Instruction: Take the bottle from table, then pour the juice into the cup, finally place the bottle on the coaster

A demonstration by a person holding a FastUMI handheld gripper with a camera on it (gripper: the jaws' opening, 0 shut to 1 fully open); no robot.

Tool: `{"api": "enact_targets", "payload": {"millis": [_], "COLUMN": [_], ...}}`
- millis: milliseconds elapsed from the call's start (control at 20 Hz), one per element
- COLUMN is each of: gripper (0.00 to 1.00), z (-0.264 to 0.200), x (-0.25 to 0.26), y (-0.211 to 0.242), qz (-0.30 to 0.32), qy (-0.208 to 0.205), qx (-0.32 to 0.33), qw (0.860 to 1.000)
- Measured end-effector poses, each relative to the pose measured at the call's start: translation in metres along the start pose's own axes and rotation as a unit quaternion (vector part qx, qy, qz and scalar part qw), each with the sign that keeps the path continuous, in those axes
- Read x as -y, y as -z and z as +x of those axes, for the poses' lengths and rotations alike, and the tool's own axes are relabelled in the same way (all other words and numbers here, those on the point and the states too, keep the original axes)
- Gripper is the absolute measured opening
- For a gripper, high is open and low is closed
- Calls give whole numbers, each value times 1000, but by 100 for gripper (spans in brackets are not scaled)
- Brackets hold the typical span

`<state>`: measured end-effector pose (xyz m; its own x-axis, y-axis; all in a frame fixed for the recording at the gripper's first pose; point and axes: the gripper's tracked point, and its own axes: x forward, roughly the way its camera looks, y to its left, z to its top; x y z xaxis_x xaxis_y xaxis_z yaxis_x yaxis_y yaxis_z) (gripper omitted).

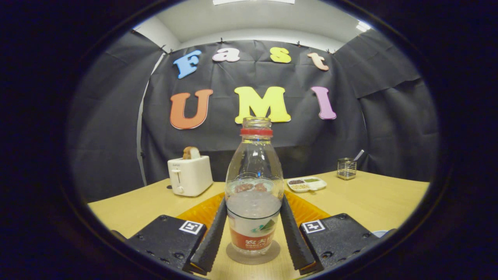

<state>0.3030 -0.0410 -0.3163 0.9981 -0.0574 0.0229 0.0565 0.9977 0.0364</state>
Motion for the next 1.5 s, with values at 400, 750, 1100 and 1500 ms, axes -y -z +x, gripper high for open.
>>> {"api": "enact_targets", "payload": {"millis": [400,750,1100,1500], "gripper": [82,100,100,100], "z": [-9,-20,-47,-111], "x": [5,0,-3,22], "y": [9,4,-31,-89], "qz": [-16,-43,-46,-69], "qy": [12,6,-18,-2], "qx": [-8,-16,-28,-40], "qw": [1000,999,998,997]}}
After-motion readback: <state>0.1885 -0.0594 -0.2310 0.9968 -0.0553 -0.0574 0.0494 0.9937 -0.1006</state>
